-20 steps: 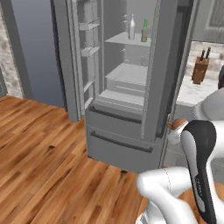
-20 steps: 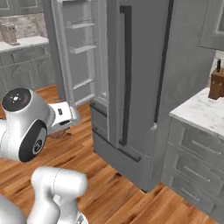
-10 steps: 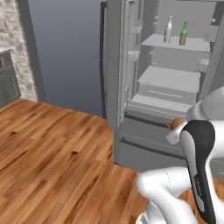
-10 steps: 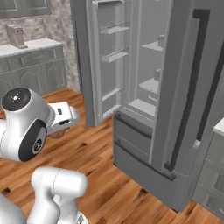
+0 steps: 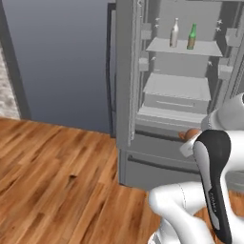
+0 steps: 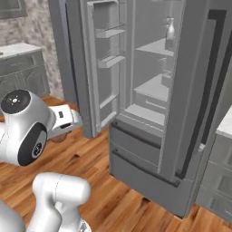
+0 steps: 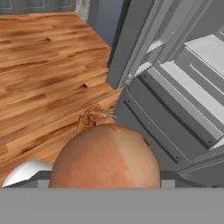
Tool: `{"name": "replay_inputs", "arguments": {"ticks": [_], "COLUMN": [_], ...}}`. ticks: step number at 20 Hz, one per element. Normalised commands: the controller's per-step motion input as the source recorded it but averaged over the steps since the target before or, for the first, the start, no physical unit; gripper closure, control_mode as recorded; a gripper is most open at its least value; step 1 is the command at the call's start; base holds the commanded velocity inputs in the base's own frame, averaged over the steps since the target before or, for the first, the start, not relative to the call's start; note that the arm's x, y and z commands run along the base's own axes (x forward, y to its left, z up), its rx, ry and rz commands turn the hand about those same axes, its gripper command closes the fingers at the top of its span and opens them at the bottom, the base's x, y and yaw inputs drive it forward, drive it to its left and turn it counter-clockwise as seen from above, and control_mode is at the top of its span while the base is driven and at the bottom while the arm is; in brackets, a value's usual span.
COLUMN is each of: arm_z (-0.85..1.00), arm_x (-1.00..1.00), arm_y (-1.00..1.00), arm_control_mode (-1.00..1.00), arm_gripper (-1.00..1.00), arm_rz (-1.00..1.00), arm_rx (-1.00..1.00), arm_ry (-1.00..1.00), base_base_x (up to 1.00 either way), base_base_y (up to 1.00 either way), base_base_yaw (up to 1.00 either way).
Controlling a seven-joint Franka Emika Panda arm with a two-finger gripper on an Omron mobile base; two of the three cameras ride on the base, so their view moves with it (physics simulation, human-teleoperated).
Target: Place the beer and liquor on the top shelf of the fridge to keep them out of children's reach, and place the onion on lower shelves for easy access.
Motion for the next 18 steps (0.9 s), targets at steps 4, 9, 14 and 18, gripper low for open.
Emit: {"name": "replay_inputs", "arguments": {"ticks": [4, 9, 14, 18], "arm_z": [0.00, 0.00, 0.00, 0.00], "arm_x": [0.00, 0.00, 0.00, 0.00], "arm_y": [0.00, 0.00, 0.00, 0.00], "arm_control_mode": [1.00, 1.00, 1.00, 1.00], "arm_gripper": [1.00, 1.00, 1.00, 1.00], "arm_rz": [0.00, 0.00, 0.00, 0.00], "arm_rx": [0.00, 0.00, 0.00, 0.00], "arm_ry": [0.00, 0.00, 0.00, 0.00], "base_base_x": [0.68, 0.68, 0.68, 0.77], "base_base_y": [0.08, 0.14, 0.28, 0.40], "base_base_yaw": [-0.38, -0.38, -0.37, -0.34]}}
